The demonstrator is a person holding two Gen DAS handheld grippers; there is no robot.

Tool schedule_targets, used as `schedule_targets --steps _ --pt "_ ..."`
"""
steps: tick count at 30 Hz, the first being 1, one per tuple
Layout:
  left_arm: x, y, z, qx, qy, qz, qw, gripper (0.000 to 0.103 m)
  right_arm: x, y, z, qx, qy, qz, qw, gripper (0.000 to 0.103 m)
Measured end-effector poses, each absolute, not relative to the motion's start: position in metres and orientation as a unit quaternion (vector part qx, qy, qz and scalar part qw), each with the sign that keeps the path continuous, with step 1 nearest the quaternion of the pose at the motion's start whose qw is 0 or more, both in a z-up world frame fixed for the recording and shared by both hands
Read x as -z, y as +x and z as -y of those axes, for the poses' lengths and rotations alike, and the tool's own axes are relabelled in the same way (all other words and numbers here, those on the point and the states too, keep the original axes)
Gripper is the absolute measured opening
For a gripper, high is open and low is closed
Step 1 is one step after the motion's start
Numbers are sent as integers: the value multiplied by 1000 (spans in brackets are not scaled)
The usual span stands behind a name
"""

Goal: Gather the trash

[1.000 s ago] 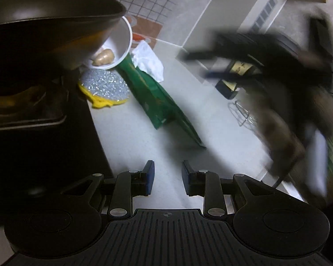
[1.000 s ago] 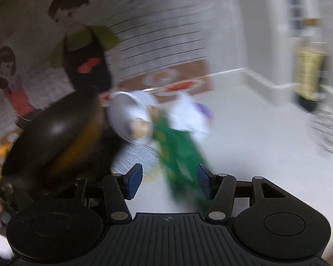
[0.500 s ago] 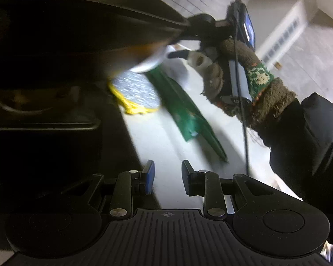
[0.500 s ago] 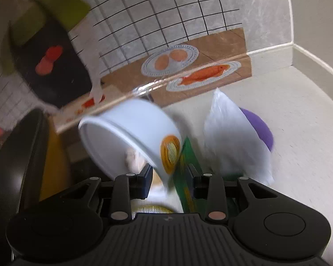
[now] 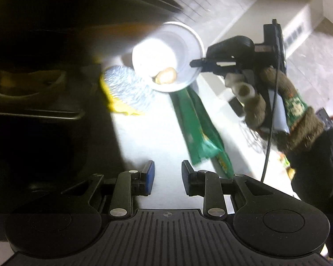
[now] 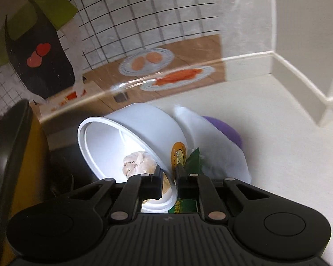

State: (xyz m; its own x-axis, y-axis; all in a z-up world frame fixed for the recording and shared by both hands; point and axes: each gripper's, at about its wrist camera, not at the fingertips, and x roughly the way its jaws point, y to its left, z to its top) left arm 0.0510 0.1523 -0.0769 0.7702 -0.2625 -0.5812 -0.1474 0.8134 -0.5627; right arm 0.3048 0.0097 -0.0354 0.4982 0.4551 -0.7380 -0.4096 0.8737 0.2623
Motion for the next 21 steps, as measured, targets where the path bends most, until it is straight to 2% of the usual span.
schedule_targets --steps 8,15,21 --pt "67 72 -117 81 -274 -350 892 30 30 263 52 -219 -21 -407 887 11" --pt "63 87 -114 65 -269 -357 892 30 25 237 75 -199 -44 -366 908 18" --pt "62 97 -116 41 -255 -368 893 30 22 194 78 -232 -34 -321 918 19"
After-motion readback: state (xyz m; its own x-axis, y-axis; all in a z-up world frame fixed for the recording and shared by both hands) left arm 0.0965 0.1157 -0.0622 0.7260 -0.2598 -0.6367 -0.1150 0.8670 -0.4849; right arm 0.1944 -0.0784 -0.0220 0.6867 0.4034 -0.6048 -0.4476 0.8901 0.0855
